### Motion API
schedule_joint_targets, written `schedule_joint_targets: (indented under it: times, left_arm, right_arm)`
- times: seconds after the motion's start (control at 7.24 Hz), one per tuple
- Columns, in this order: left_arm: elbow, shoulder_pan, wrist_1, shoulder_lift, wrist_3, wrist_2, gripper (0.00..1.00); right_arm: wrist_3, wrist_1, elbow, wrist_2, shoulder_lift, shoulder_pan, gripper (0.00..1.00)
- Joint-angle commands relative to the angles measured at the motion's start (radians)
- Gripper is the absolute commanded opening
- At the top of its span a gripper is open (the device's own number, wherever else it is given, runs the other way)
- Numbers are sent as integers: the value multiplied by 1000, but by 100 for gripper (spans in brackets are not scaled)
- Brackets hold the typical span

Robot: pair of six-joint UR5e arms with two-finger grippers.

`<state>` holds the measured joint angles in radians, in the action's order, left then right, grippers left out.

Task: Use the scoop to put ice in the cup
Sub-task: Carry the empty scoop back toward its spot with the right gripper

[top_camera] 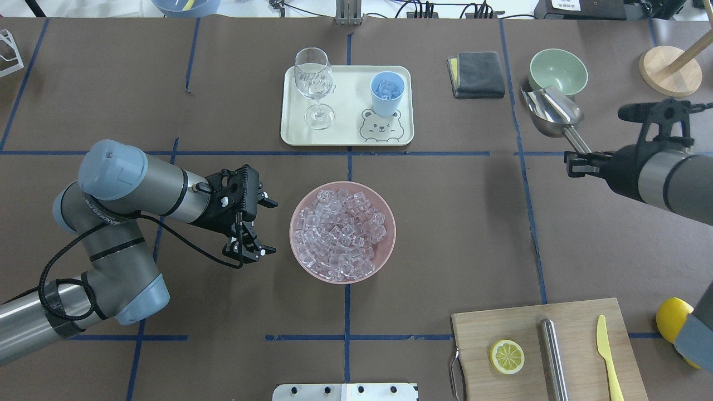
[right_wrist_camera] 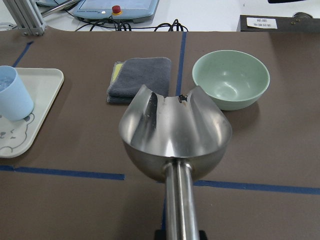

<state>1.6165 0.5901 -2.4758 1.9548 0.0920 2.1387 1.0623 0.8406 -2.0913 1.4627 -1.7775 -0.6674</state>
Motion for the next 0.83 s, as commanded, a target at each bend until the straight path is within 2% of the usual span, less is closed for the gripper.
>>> schedule_joint_targets:
  times: [0.0, 0.41, 0.69]
  left_arm:
    - [0, 2, 0, -1, 0, 0, 100]
    - [5, 5, 0, -1, 0, 1, 100]
    - [5, 7, 0, -1, 0, 1, 100]
  right_arm:
    - [42, -138, 43, -195, -120, 141, 0]
    - [223, -170, 101, -474, -166, 380, 0]
    - [271, -189, 146, -565, -168, 448, 0]
